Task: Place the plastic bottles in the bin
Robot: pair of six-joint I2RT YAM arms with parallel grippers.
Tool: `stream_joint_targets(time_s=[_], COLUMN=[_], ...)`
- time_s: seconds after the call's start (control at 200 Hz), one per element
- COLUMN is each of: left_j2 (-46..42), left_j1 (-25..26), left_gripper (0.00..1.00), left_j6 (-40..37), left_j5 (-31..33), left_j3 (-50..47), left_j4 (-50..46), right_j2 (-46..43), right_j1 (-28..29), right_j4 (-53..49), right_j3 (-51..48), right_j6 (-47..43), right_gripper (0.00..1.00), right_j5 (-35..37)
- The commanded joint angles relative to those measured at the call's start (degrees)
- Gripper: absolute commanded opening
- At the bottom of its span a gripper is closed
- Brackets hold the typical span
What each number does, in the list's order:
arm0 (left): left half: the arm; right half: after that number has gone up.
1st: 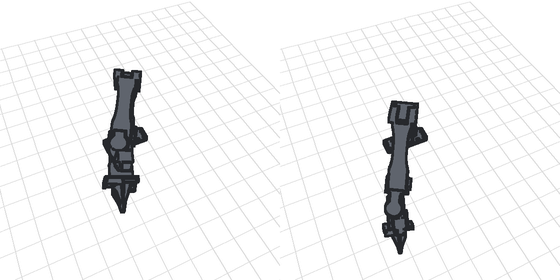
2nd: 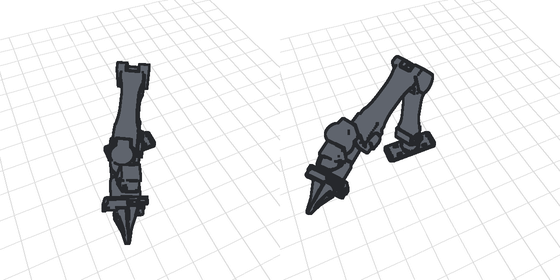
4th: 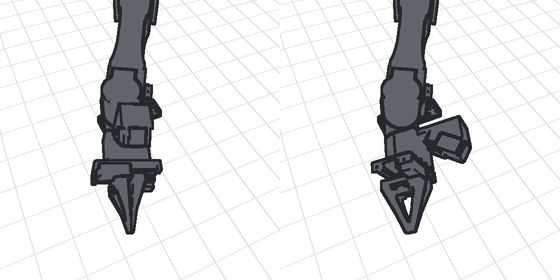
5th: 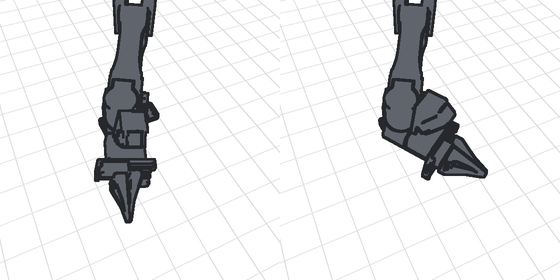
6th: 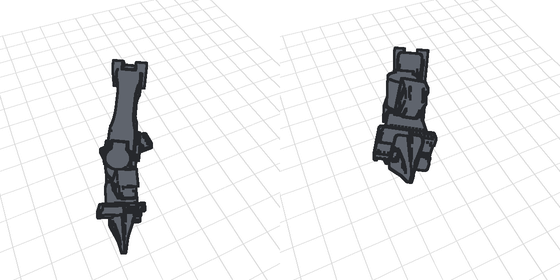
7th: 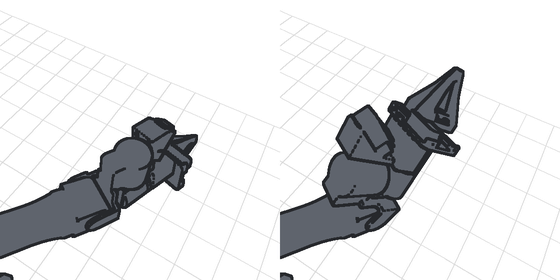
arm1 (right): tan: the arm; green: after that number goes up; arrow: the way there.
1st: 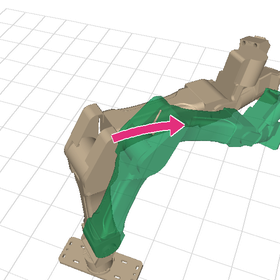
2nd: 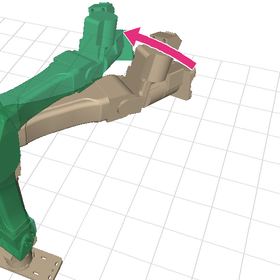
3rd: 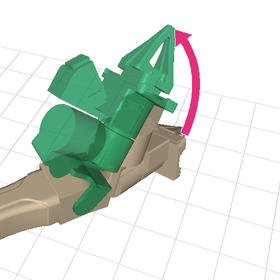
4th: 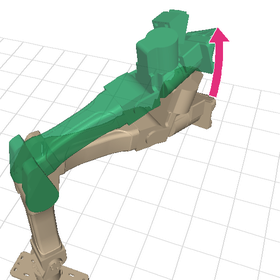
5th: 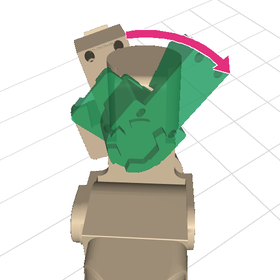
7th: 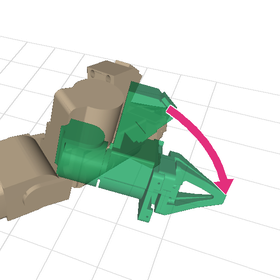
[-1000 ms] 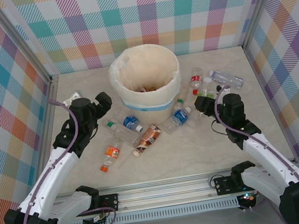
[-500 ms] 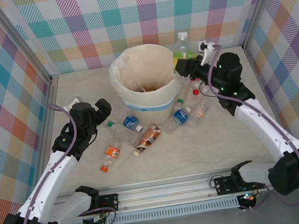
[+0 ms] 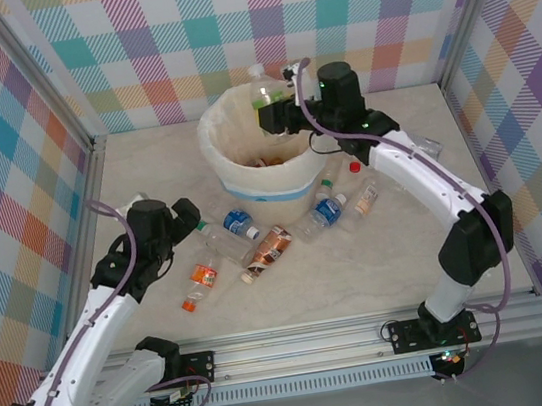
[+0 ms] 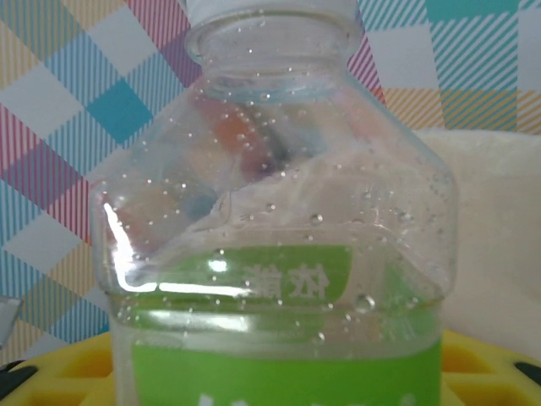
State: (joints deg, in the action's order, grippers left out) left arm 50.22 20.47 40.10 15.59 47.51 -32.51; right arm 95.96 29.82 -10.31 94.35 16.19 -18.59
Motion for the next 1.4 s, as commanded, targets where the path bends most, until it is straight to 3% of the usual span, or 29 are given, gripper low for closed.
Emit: stream_joint_targets(time_s=[0.0,0.125,0.355,0.63,0.715,1.095,1.225,1.395], left_j2=[-2.32,-3.48,-2.64,-1.96,-1.98,4.39,6.21,9.25], left_j1=[-1.04,-1.05,-1.05,-1.13,-1.22,-2.70,-2.71,-2.72], left_gripper=[1.00,1.00,1.00,1.00,1.00,1.00,1.00,1.00], left_j6=[1.37,1.52,0.16,0.22,0.67,-1.97,-3.55,-3.51], left_j5=[1.45,2.28,0.35,1.04,-0.68,-6.24,-8.47,-5.99], left_j3=[-1.77,-3.10,-4.27,-6.99,-8.32,-7.17,-7.68,-7.38], left_j4=[-0.11,-0.34,-1.94,-4.98,-3.76,-7.35,-6.08,-8.37], right_j2=[3.62,10.62,22.62,28.09,27.94,19.24,13.80,3.92], right_j1=[1.63,3.67,7.75,9.37,9.46,9.48,9.47,9.46], right_j4=[-9.66,-20.73,-37.79,-41.57,-41.08,-32.13,-25.75,-11.38], right_j3=[6.58,16.14,33.59,40.32,40.82,31.70,24.37,8.97], right_j6=[-4.03,-6.59,-10.99,-10.56,-10.23,-9.39,-8.88,-8.40], right_gripper=[0.55,0.56,0.58,0.61,0.67,0.78,0.80,0.86], right_j5=[5.24,8.23,20.26,22.54,22.57,24.05,24.86,24.70])
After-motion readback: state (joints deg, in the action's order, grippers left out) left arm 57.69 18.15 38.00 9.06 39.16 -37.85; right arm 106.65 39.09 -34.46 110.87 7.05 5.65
